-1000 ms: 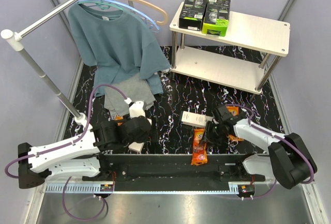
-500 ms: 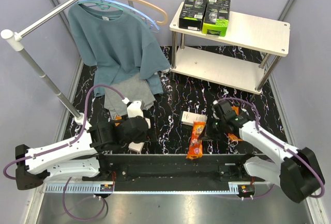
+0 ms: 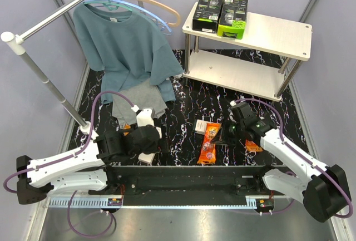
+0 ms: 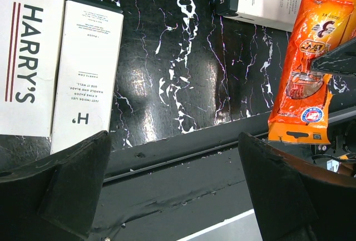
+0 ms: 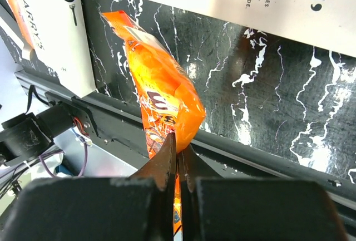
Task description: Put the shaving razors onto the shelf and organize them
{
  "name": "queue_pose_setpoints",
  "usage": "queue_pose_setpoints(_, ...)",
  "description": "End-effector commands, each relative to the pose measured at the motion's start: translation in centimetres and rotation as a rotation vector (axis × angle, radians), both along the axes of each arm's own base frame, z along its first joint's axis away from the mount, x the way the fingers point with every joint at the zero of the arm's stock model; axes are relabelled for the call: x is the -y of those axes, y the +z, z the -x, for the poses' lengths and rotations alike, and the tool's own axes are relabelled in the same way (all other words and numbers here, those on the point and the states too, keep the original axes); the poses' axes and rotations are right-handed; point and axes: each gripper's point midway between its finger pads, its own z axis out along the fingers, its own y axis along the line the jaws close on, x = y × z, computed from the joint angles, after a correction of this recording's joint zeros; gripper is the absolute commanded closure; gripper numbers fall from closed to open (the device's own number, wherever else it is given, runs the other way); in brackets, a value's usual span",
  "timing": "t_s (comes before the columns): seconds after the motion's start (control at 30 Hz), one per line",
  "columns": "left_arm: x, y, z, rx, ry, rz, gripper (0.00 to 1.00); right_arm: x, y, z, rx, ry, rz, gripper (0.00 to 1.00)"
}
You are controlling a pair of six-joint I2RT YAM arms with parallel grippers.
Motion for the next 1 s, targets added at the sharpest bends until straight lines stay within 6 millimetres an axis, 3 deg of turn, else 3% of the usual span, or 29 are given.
queue_pose_setpoints(0.0,-0.4,0.4,-0.5,0.028,0.01,-0.004,0.01,-1.3,3.2,-0.7,0.037,0.022,-0.061,1.0)
queue_pose_setpoints(0.13,-0.3,0.3,-0.5,0.028,0.009,-0.009,0.01,-1.9,6.4,-2.2,0.118,0.023,-0.093,1.0)
queue_pose_setpoints(0.2,-0.2,0.2,-0.5,0.024,0.005,-0.017,0.01,-1.9,6.9,-2.7,0.127,0.03,-0.073,1.0)
queue_pose_setpoints(0.23,-0.2,0.1,-0.5,0.023,0.003,-0.02,0.01,-2.3,8.6,-3.4,0.161,0.036,-0.086,1.0)
queue_pose_setpoints(0.37,-0.2,0.1,-0.5,0.024,-0.002,-0.028,0.01,-2.8,11.9,-5.6,0.239,0.053,-0.065,1.0)
queue_pose_setpoints(0.5,-0.2,0.0,-0.6,0.025,-0.002,-0.033,0.01,-3.4,17.6,-9.2,0.369,0.068,-0.02,1.0)
queue_pose_setpoints(0.57,-0.2,-0.1,-0.6,0.024,-0.005,-0.037,0.01,-3.4,18.9,-10.2,0.381,0.074,0.016,1.0)
queue_pose_setpoints(0.6,-0.3,-0.1,-0.5,0.025,-0.006,-0.038,0.01,-3.8,21.1,-11.6,0.432,0.078,0.018,1.0)
queue_pose_setpoints(0.67,-0.3,-0.3,-0.6,0.023,-0.005,-0.044,0.01,-3.9,22.5,-12.4,0.444,0.088,0.039,1.0)
queue_pose_setpoints(0.7,-0.3,-0.3,-0.6,0.023,-0.006,-0.042,0.01,-4.4,24.5,-13.7,0.491,0.093,0.039,1.0)
queue_pose_setpoints(0.73,-0.3,-0.4,-0.5,0.02,-0.005,-0.046,0.01,-4.5,25.4,-14.2,0.506,0.092,0.047,1.0)
queue_pose_setpoints(0.77,-0.3,-0.5,-0.6,0.02,-0.003,-0.048,0.01,-4.7,24.9,-15.0,0.485,0.103,0.074,1.0)
queue_pose_setpoints(0.8,-0.3,-0.6,-0.5,0.018,-0.002,-0.044,0.01,-4.9,28.1,-15.6,0.56,0.095,0.048,1.0)
queue_pose_setpoints(0.83,-0.3,-0.8,-0.4,0.013,-0.004,-0.046,0.01,-5.1,29.1,-16.0,0.578,0.094,0.045,1.0)
queue_pose_setpoints(0.87,-0.3,-0.9,-0.4,0.011,-0.004,-0.045,0.01,-5.4,27.7,-17.0,0.529,0.113,0.086,1.0)
queue_pose_setpoints(0.9,-0.3,-0.9,-0.4,0.011,-0.005,-0.043,0.01,-5.3,32.1,-17.3,0.636,0.092,0.05,1.0)
queue_pose_setpoints(0.93,-0.3,-1.1,-0.3,0.008,-0.005,-0.044,0.01,-5.0,33.1,-17.8,0.657,0.082,0.05,1.0)
queue_pose_setpoints(0.97,-0.3,-1.1,-0.3,0.007,-0.007,-0.041,0.01,-5.6,30.9,-18.9,0.585,0.1,0.073,1.0)
